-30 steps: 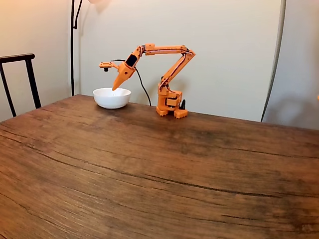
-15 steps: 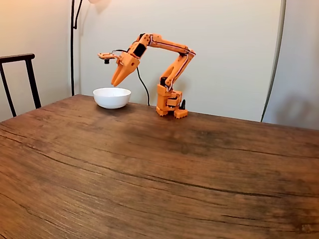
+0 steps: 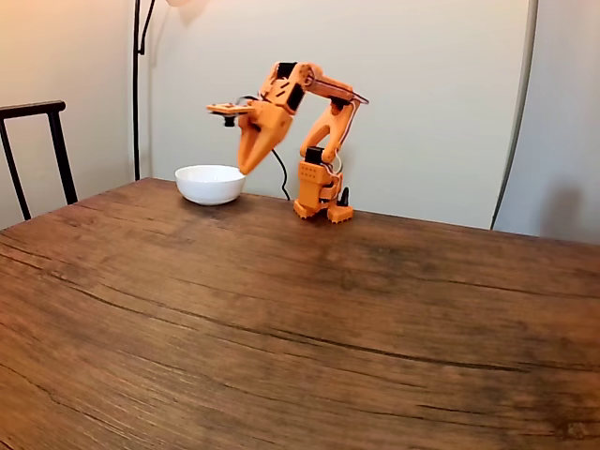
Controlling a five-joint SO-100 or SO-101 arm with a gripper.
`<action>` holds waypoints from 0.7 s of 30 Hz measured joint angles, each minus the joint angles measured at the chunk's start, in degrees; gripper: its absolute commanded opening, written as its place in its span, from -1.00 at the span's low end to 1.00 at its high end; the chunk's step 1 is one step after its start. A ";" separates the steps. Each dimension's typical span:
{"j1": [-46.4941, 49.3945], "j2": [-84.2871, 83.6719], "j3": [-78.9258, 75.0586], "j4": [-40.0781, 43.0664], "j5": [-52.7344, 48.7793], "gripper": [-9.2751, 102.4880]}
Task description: Grasp the cube and drop it in the bowl
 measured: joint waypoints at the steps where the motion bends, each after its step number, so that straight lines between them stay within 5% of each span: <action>1: -1.32 0.62 0.35 0.00 0.09 -0.84; 21: -11.87 46.58 35.51 0.00 1.05 -0.84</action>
